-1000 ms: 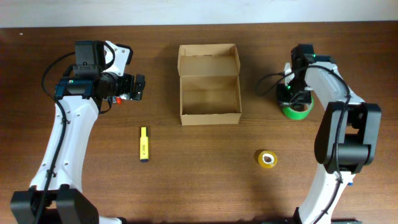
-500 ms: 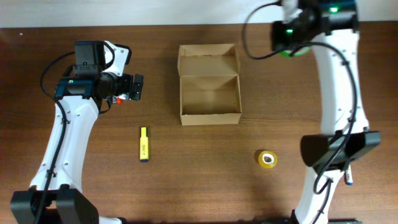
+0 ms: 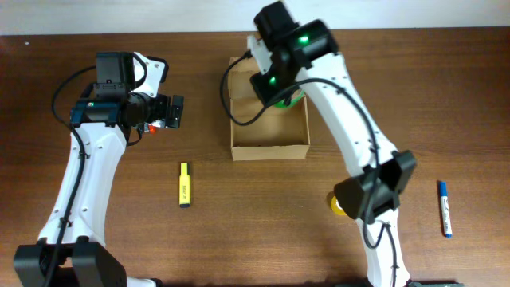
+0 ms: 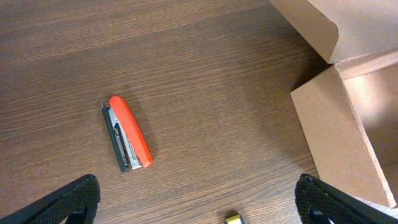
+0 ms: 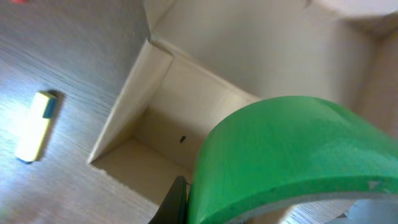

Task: Pack container
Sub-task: 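Carry the green tape with the right gripper into the box and release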

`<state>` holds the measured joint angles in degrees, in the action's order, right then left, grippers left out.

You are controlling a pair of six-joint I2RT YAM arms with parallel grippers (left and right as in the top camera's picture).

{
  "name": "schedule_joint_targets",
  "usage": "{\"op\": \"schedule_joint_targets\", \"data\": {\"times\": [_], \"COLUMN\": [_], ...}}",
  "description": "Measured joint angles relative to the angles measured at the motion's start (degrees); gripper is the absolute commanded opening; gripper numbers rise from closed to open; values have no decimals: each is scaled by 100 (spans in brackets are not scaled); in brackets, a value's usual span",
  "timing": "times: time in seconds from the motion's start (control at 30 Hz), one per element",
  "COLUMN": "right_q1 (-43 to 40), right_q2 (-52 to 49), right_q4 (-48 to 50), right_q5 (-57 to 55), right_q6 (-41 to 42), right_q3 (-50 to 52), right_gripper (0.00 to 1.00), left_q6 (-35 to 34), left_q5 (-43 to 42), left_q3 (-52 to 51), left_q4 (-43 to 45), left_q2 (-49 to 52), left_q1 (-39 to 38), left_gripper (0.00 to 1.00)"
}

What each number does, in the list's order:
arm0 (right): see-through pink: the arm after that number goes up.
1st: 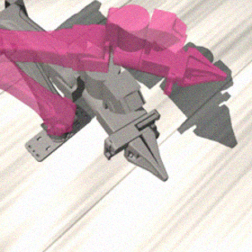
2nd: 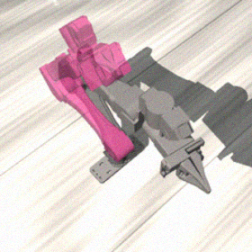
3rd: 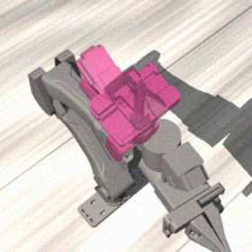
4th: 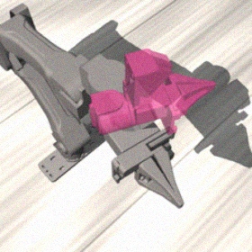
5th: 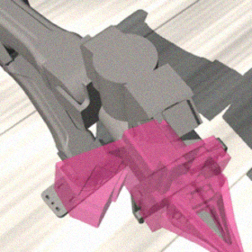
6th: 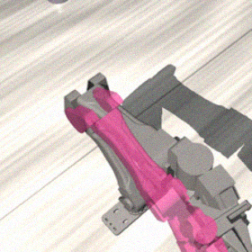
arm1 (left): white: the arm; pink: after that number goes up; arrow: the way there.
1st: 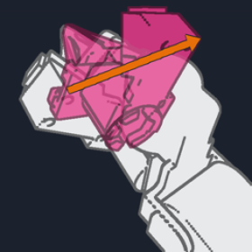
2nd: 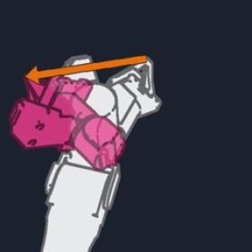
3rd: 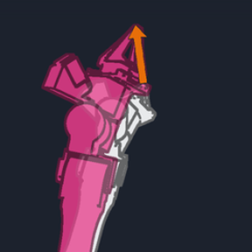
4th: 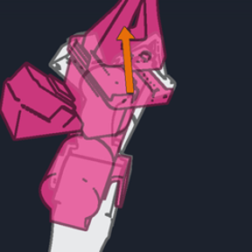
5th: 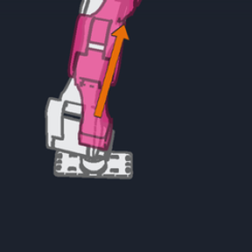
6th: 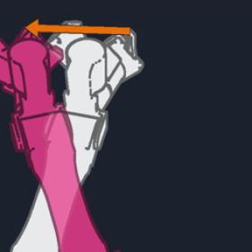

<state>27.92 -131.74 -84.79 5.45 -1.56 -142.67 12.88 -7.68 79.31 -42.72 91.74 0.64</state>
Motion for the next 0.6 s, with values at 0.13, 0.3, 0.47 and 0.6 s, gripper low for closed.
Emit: {"op": "schedule_joint_targets", "data": {"times": [0.13, 0.3, 0.47, 0.6], "right_q1": [136, 138, 85, -280], "right_q2": [-249, -269, -269, -269], "right_q4": [452, 1021, 1314, 1333], "right_q5": [0, 0, 2, 50], "right_q6": [-15, -61, -122, -168], "right_q3": [754, 1845, 2162, 2164], "right_gripper": [4, 4, 4, 4], "left_q6": [0, 0, 0, 0], "left_q5": [4, 20, 20, 20], "left_q3": [0, 0, 0, 0], "left_q4": [0, 2, -7, -44], "left_q2": [0, 0, 0, 0], "left_q1": [0, 0, 0, 0], "left_gripper": [100, 100, 100, 100]}}
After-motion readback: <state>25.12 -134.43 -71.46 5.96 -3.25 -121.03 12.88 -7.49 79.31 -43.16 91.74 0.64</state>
